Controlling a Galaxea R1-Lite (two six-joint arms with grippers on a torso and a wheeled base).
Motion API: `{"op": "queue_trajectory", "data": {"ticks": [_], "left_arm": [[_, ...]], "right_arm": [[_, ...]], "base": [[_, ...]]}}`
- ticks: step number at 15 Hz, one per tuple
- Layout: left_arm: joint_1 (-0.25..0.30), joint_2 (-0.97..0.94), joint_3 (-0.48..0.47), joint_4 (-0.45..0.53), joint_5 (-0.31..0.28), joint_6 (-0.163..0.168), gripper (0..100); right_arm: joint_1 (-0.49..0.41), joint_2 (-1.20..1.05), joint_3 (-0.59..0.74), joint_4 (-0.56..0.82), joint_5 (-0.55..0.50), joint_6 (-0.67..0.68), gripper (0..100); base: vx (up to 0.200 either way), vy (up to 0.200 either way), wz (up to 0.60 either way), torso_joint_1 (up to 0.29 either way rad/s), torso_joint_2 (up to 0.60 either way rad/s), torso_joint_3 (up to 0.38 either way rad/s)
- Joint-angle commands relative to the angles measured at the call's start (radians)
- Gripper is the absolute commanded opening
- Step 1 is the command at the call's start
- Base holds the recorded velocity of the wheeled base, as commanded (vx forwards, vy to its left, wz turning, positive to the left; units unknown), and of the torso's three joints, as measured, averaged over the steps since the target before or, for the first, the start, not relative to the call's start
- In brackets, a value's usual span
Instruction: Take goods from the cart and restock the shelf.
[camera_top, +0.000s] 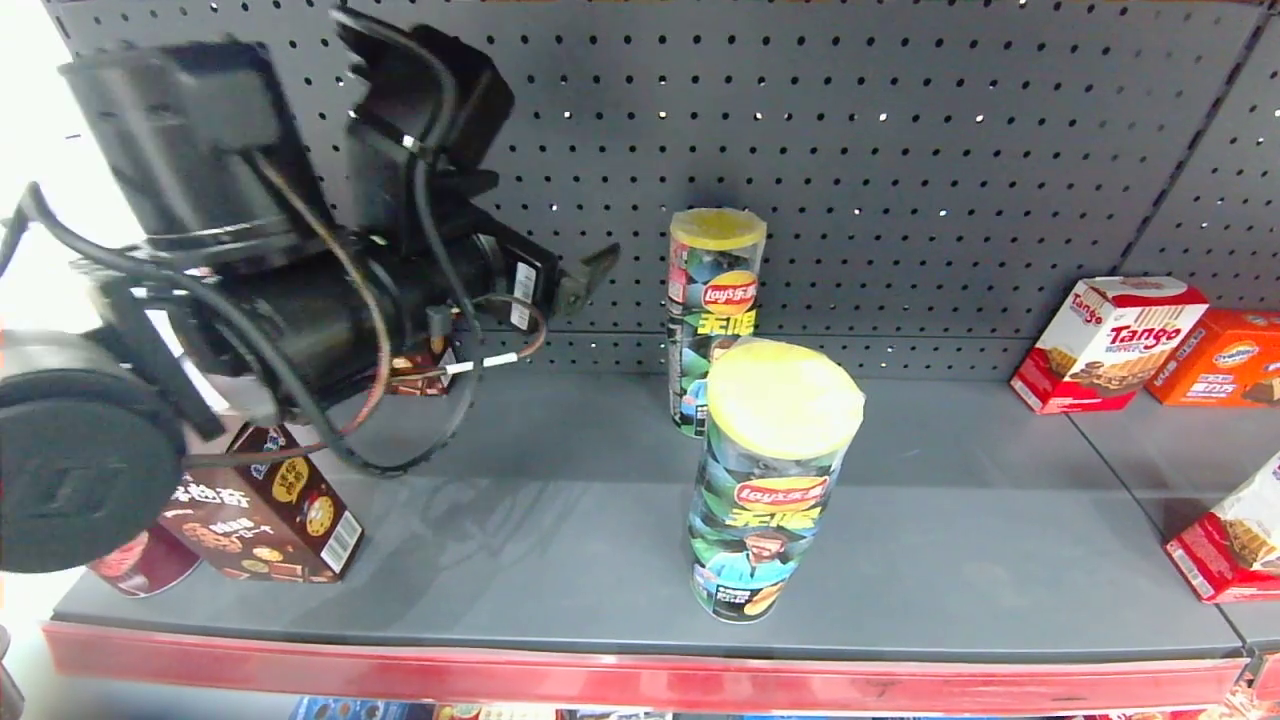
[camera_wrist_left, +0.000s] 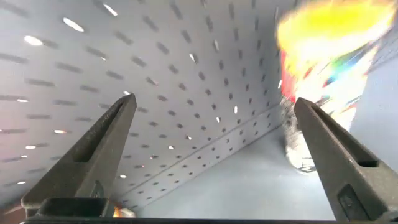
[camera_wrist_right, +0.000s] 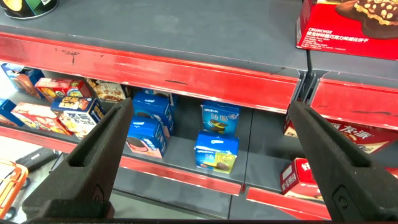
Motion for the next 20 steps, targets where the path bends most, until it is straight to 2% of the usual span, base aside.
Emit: {"op": "queue_trajectory", "data": {"ticks": [1,4,5,6,8,9,10,11,12,13,14,15,16,18,19,20], "left_arm": [[-0.012,-0.280,0.136,0.005,-0.001,-0.008,100],[-0.012,-0.494,0.269,0.031,-0.001,-0.009,100],[-0.012,-0.494,0.269,0.031,-0.001,-0.009,100],[-0.001,-0.671,0.375,0.097,-0.002,-0.026,100],[0.010,-0.831,0.487,0.129,-0.002,-0.089,100],[0.039,-0.915,0.553,0.130,-0.002,-0.105,100],[0.106,-1.018,0.647,0.113,-0.005,-0.129,100],[0.106,-1.018,0.647,0.113,-0.005,-0.129,100],[0.252,-1.126,0.716,0.107,-0.034,-0.167,100],[0.330,-1.155,0.725,0.109,-0.097,-0.189,100],[0.363,-1.162,0.726,0.113,-0.137,-0.201,100],[0.422,-1.172,0.734,0.126,-0.235,-0.233,100],[0.449,-1.199,0.751,0.130,-0.280,-0.250,100],[0.488,-1.284,0.806,0.129,-0.289,-0.261,100],[0.516,-1.333,0.837,0.130,-0.289,-0.276,100],[0.527,-1.383,0.871,0.138,-0.289,-0.306,100]], "right_arm": [[0.001,0.001,0.000,0.000,0.000,-0.001,100],[0.001,0.001,0.000,0.000,0.000,-0.001,100],[0.001,0.001,0.000,0.000,0.000,-0.001,100],[0.001,0.001,0.000,0.000,0.000,-0.001,100],[0.001,0.001,0.000,0.000,0.000,-0.001,100],[0.001,0.001,0.000,0.000,0.000,-0.001,100],[0.001,0.001,0.000,0.000,0.000,-0.001,100],[0.001,0.001,0.000,0.000,0.000,-0.001,100],[0.001,0.001,0.000,0.000,0.000,-0.001,100],[0.001,0.001,0.000,0.000,0.000,-0.001,100],[0.001,0.001,0.000,0.000,0.002,-0.001,100],[0.001,0.001,0.000,0.000,0.000,-0.001,100],[0.001,0.001,0.000,0.000,0.000,-0.001,100],[0.001,0.001,0.000,0.000,0.000,-0.001,100],[0.001,0.001,0.000,0.000,0.000,-0.001,100],[0.001,0.001,0.000,0.000,0.000,-0.001,100]], "base": [[0.000,0.000,0.00,0.000,0.00,0.000],[0.000,0.000,0.00,0.000,0.00,0.000],[0.000,0.000,0.00,0.000,0.00,0.000],[0.000,0.000,0.00,0.000,0.00,0.000],[0.000,0.000,0.00,0.000,0.00,0.000],[0.000,0.000,0.00,0.000,0.00,0.000],[0.000,0.000,0.00,0.000,0.00,0.000],[0.000,0.000,0.00,0.000,0.00,0.000],[0.000,0.000,0.00,0.000,0.00,0.000],[0.000,0.000,0.00,0.000,0.00,0.000],[0.000,0.000,0.00,0.000,0.00,0.000],[0.000,0.000,0.00,0.000,0.00,0.000],[0.000,0.000,0.00,0.000,0.00,0.000],[0.000,0.000,0.00,0.000,0.00,0.000],[0.000,0.000,0.00,0.000,0.00,0.000],[0.000,0.000,0.00,0.000,0.00,0.000]]}}
